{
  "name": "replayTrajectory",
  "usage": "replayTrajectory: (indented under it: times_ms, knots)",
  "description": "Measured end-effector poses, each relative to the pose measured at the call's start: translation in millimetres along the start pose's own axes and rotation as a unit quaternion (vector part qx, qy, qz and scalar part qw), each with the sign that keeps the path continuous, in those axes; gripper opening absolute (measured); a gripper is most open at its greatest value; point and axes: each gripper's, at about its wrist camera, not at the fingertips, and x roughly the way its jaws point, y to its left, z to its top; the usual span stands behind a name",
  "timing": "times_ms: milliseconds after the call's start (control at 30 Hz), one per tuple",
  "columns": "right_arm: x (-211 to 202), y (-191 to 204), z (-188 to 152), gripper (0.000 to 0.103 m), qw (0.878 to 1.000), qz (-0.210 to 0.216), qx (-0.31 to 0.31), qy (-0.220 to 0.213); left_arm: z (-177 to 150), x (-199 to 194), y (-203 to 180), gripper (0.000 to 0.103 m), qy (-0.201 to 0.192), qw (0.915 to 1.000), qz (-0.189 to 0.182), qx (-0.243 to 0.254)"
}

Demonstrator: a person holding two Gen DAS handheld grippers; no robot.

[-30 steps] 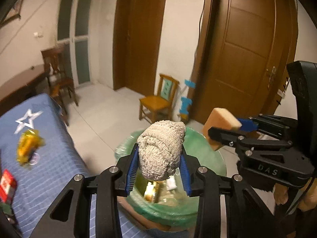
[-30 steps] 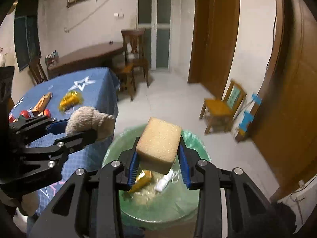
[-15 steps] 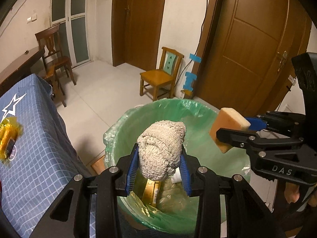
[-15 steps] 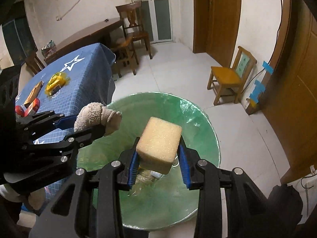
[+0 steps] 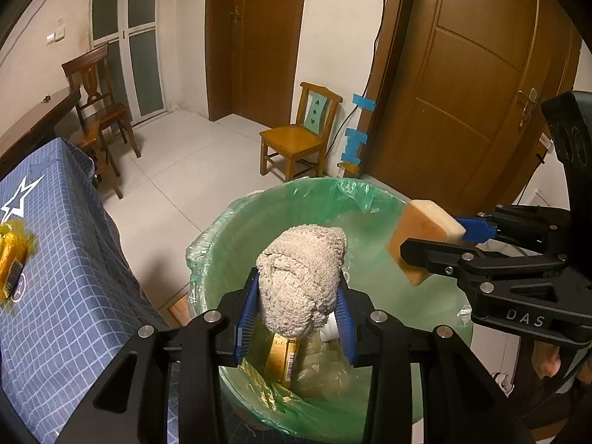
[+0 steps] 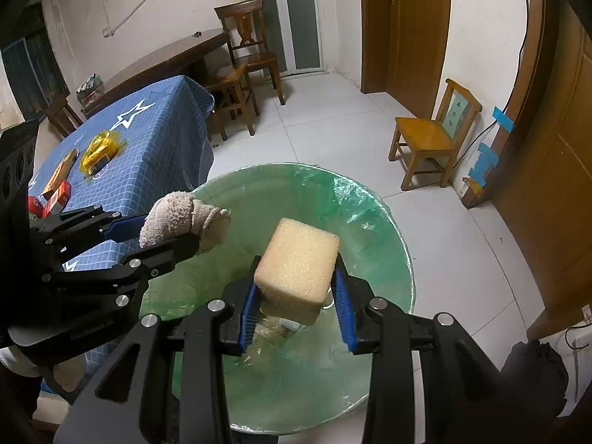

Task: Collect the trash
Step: 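Open both tools to drop the sock and sponge into the bin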

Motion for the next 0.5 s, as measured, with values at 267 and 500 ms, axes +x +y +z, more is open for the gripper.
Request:
replayTrajectory:
  times_ms: [267,500]
  knots:
    - [-0.1,-1.7,-0.3,0.035,1.0,0.003,0.002,-0.001,-1.7,-1.6,1.3,0.039,0.001,1.0,0.001,0.001]
    - [-1.4,-7.2,-1.9,0.049,1.0,0.01,0.01,-0.005,-5.1,-0.8,3.6,0.051,0.006,1.0,0.004,0.0]
